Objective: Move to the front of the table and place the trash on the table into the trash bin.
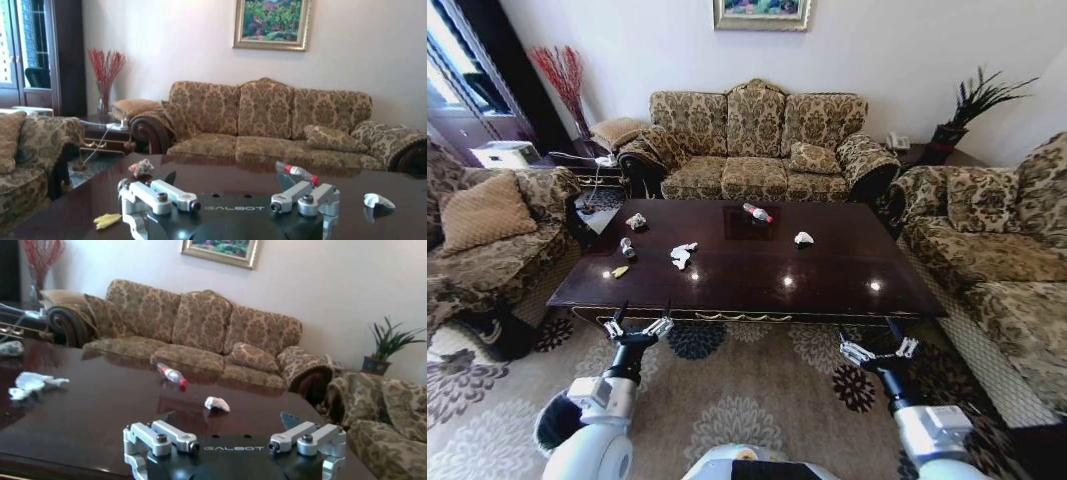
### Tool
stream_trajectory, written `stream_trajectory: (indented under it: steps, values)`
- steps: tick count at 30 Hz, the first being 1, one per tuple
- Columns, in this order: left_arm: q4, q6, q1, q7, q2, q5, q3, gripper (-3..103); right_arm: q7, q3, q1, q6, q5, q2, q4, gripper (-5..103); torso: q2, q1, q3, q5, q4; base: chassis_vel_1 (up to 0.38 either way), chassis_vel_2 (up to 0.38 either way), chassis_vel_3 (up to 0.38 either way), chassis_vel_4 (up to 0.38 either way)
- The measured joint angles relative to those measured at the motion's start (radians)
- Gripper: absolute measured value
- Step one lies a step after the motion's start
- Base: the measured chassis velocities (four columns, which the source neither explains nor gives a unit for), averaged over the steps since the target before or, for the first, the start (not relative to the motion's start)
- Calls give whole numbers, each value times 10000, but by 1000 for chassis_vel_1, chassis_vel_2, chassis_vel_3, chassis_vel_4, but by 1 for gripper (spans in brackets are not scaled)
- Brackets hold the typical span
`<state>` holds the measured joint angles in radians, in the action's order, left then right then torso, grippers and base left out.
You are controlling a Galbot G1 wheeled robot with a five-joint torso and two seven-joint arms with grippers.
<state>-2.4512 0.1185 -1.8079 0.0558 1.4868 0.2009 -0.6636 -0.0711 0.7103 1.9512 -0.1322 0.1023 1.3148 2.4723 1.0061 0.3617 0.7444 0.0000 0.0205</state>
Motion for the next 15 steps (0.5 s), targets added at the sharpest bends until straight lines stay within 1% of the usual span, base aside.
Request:
stream_trajectory:
  steps: [4, 8, 9, 11, 15]
  values:
    - [0, 63, 99, -70, -110, 206, -94, 100, -108, 350, 27, -23, -41, 114, -108, 100, 0, 0, 0, 1, 0, 0, 0, 0, 0]
    - [29, 220, 107, -224, -115, 325, -150, 100, -530, 536, 169, -5, -244, 554, -114, 100, 0, 0, 0, 1, 0, 0, 0, 0, 0]
    - [29, 220, 107, -224, -115, 325, -150, 100, -530, 536, 169, -5, -244, 554, -114, 100, 0, 0, 0, 1, 0, 0, 0, 0, 0]
    - [58, 239, 118, -214, -208, 348, -94, 100, -674, 676, 252, -4, -212, 706, -29, 100, 0, 0, 0, 0, -1, 0, 0, 0, 0]
    - [60, 200, 209, -187, -455, 382, -93, 100, -712, 1034, 526, 38, -144, 777, 76, 100, 0, 0, 0, 0, -1, 0, 0, 0, 0]
